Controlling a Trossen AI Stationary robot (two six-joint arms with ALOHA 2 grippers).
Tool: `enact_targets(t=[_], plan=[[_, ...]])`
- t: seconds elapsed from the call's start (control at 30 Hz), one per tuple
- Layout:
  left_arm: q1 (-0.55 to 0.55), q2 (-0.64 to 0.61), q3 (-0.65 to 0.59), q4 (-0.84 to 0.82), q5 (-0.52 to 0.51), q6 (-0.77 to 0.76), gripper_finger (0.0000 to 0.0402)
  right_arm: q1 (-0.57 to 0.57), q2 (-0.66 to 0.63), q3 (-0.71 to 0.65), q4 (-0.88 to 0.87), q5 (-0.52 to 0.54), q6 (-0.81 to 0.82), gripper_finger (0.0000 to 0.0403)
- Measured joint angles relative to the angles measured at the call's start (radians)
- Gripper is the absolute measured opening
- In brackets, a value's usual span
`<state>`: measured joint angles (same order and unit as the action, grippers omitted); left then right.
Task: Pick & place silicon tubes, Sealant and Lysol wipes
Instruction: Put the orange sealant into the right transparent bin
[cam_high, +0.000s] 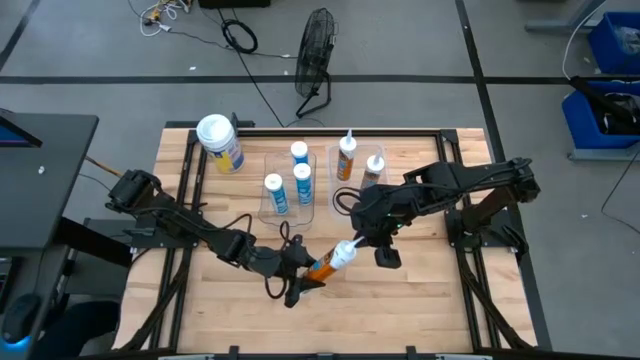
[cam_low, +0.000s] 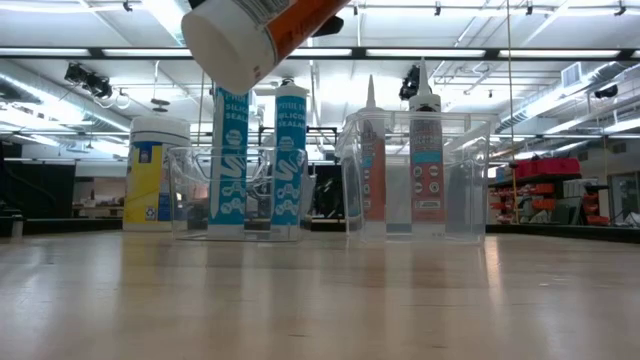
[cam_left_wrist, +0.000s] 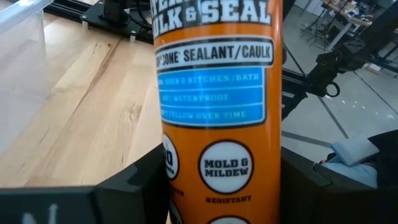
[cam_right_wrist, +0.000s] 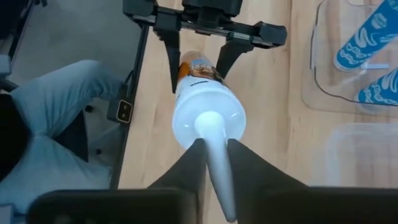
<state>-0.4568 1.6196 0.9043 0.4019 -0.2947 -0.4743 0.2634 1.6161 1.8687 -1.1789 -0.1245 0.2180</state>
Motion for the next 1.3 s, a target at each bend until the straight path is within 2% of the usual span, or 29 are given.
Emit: enact_targets(t=[0.17, 0.33, 0.63, 0.83, 1.13, 1.3], plan=[[0.001, 0.0, 0.0, 0.0, 0.001, 0.003, 0.0218, 0.001, 0.0, 0.0, -0.008, -0.004, -0.009, 0.0025], [0.014, 0.0, 0.0, 0.0, 0.004, 0.002, 0.022, 0.003, 0.0, 0.0, -0.014, 0.004, -0.014, 0.0024], [0.044, -0.001, 0.0, -0.006, -0.005, -0.016, 0.026, 0.002, 0.0, 0.0, -0.058, 0.038, -0.007, 0.0024], [0.067, -0.002, 0.001, -0.055, 0.076, -0.052, 0.0289, 0.003, 0.002, 0.0, -0.105, 0.04, 0.009, 0.0022], [0.063, -0.002, 0.001, -0.232, 0.093, -0.139, 0.0295, -0.002, 0.002, 0.0, -0.211, 0.105, 0.056, 0.0021], [0.054, -0.002, 0.001, -0.387, 0.09, -0.225, 0.0295, -0.003, 0.002, 0.008, -0.244, 0.086, 0.081, 0.0021]])
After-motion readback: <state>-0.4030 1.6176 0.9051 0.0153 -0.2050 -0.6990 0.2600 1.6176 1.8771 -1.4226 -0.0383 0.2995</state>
